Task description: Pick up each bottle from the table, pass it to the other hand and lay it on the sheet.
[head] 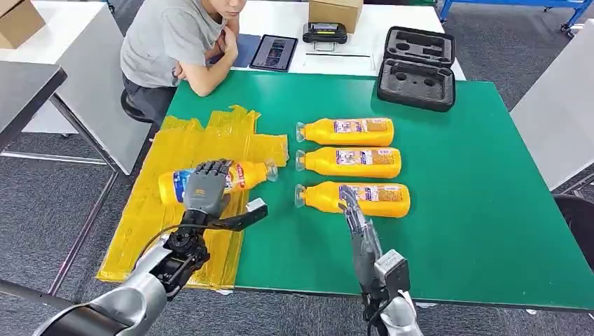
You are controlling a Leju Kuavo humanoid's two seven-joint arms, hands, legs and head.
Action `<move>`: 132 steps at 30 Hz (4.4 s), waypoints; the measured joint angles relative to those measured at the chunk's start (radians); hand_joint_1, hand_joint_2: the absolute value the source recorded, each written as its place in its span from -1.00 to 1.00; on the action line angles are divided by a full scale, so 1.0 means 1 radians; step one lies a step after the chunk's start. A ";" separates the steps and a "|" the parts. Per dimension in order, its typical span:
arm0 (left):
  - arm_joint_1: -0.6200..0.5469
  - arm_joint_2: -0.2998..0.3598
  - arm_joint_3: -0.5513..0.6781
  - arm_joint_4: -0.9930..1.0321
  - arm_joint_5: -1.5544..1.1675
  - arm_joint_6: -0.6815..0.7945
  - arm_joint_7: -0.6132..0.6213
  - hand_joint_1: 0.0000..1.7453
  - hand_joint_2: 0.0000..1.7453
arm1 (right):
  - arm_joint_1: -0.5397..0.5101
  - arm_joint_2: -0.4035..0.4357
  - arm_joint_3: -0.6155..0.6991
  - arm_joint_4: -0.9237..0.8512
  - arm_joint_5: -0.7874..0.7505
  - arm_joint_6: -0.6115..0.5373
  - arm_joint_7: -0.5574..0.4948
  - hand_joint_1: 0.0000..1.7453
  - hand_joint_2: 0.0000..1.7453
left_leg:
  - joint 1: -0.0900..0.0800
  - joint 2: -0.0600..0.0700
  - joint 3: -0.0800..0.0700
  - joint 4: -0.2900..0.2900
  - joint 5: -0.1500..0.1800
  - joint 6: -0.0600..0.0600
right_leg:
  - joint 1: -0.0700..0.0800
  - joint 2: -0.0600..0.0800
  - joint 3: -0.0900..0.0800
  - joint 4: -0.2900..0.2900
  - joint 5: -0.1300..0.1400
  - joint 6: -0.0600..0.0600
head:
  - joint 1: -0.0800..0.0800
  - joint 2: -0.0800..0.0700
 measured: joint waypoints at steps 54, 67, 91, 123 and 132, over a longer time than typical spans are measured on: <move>-0.051 -0.035 0.039 0.086 0.113 -0.196 -0.283 0.88 1.00 | -0.039 0.000 0.001 0.052 -0.017 -0.014 0.000 -1.00 -1.00 | 0.000 0.000 0.000 0.000 0.000 0.000 | 0.000 0.000 0.000 0.000 0.000 0.000 | 0.000 0.000; -0.055 -0.024 0.054 0.096 0.101 -0.189 -0.206 -1.00 1.00 | -0.045 0.000 0.001 0.067 -0.021 -0.021 0.000 -1.00 1.00 | 0.000 0.000 0.000 0.000 0.000 0.000 | 0.000 0.000 0.000 0.000 0.000 0.000 | 0.000 0.000; -0.043 -0.045 0.079 0.079 0.142 -0.146 -0.400 -1.00 1.00 | -0.057 0.000 -0.002 0.084 -0.007 -0.034 0.000 -1.00 1.00 | 0.000 -0.001 0.000 0.000 0.000 0.000 | 0.000 -0.001 0.000 0.000 0.000 0.000 | 0.000 0.000; 0.281 -0.061 -0.076 -0.536 0.783 -0.265 -0.765 -1.00 1.00 | 0.044 -0.031 0.023 -0.065 0.128 -0.414 -0.002 -1.00 1.00 | 0.000 0.000 0.000 0.000 0.000 0.000 | 0.000 0.000 0.000 0.000 0.000 0.000 | 0.000 0.000; 0.384 -0.030 -0.118 -0.775 1.023 -0.286 -0.774 -1.00 1.00 | 0.122 -0.121 0.061 -0.249 0.111 -0.701 -0.003 -1.00 1.00 | 0.000 0.000 0.000 0.000 -0.001 0.000 | 0.000 0.000 0.000 -0.001 0.000 0.000 | 0.000 0.000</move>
